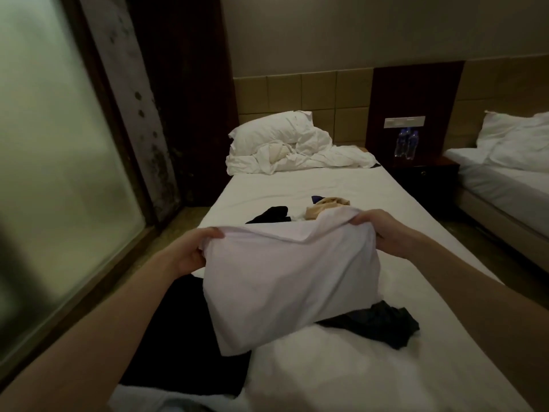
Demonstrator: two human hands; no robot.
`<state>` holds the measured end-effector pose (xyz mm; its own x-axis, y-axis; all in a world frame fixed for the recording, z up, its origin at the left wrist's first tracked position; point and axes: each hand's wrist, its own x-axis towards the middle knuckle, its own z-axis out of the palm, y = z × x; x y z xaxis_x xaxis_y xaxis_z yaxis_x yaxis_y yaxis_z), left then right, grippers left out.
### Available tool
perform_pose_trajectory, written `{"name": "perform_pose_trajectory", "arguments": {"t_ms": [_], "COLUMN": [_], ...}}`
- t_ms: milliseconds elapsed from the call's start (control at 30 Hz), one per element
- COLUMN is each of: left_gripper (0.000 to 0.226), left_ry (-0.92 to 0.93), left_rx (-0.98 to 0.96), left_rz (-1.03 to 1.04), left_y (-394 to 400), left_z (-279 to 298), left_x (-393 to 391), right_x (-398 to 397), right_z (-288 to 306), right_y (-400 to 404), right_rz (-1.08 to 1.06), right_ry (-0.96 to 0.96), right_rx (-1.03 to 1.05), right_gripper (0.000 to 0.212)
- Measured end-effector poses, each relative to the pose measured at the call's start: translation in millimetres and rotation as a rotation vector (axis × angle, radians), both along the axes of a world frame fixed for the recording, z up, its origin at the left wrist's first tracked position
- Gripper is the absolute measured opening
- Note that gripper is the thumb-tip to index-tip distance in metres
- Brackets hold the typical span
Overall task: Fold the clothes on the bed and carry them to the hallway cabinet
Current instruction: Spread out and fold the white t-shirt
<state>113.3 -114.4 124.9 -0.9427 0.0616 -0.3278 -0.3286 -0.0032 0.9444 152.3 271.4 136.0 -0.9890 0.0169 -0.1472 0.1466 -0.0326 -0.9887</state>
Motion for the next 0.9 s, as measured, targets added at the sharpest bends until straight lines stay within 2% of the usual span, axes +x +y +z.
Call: {"name": "perform_pose_trajectory", "arguments": {"t_ms": [67, 167, 200, 233, 333, 400, 467, 567, 633, 733, 800, 833, 900], "left_gripper": [0.054, 0.054, 0.058, 0.064, 0.064, 0.063, 0.045, 0.018, 0.009, 0.059, 0.080, 0.075, 0.039], "left_ry": [0.068, 0.126, 0.128, 0.119, 0.075, 0.058, 0.037, -0.033, -0.076, -0.157, -0.206, -0.215, -0.146], "left_rx": [0.007, 0.057, 0.074, 0.085, 0.058, 0.013, -0.024, -0.091, -0.101, -0.067, -0.079, -0.076, -0.084], "left_rz": [-0.008, -0.067, -0.075, -0.071, 0.003, 0.118, 0.219, 0.354, 0.432, 0.435, 0.420, 0.419, 0.459], "left_y": [-19.7, -51.9, -65.2, -79.8, -120.3, -140.5, -152.5, -164.4, -174.5, -199.9, -208.6, -202.3, -181.1], "left_z": [11.2, 22.7, 25.9, 28.0, 33.6, 32.7, 29.7, 17.8, 2.7, -44.9, -85.3, -98.8, -115.2], "left_x": [18.7, 52.7, 63.3, 71.2, 88.5, 92.4, 90.1, 72.3, 48.5, -10.4, -55.8, -69.1, -87.0], "right_x": [5.4, 5.2, 4.8, 5.0, 17.5, 21.9, 18.7, 9.5, -4.2, -35.5, -58.4, -71.6, -98.8], "right_z": [4.6, -1.0, -5.1, -9.3, -16.0, -23.5, -36.0, -56.7, -77.1, -116.2, -141.2, -154.2, -176.7], "right_y": [-17.0, -41.4, -50.3, -60.0, -102.2, -132.7, -160.8, -196.1, -211.2, -219.8, -220.1, -218.4, -213.3], "right_rz": [0.034, 0.086, 0.107, 0.118, 0.160, 0.188, 0.216, 0.198, 0.162, 0.055, -0.008, -0.035, -0.050], "right_ry": [0.033, 0.052, 0.045, 0.035, -0.006, -0.109, -0.192, -0.264, -0.305, -0.369, -0.414, -0.420, -0.385], "right_rx": [-0.038, -0.050, -0.054, -0.055, -0.084, -0.076, -0.066, -0.095, -0.115, -0.088, -0.090, -0.101, -0.106], "right_gripper": [0.038, 0.066, 0.069, 0.065, 0.032, 0.045, 0.053, 0.042, 0.038, 0.039, 0.036, 0.036, 0.042]}}
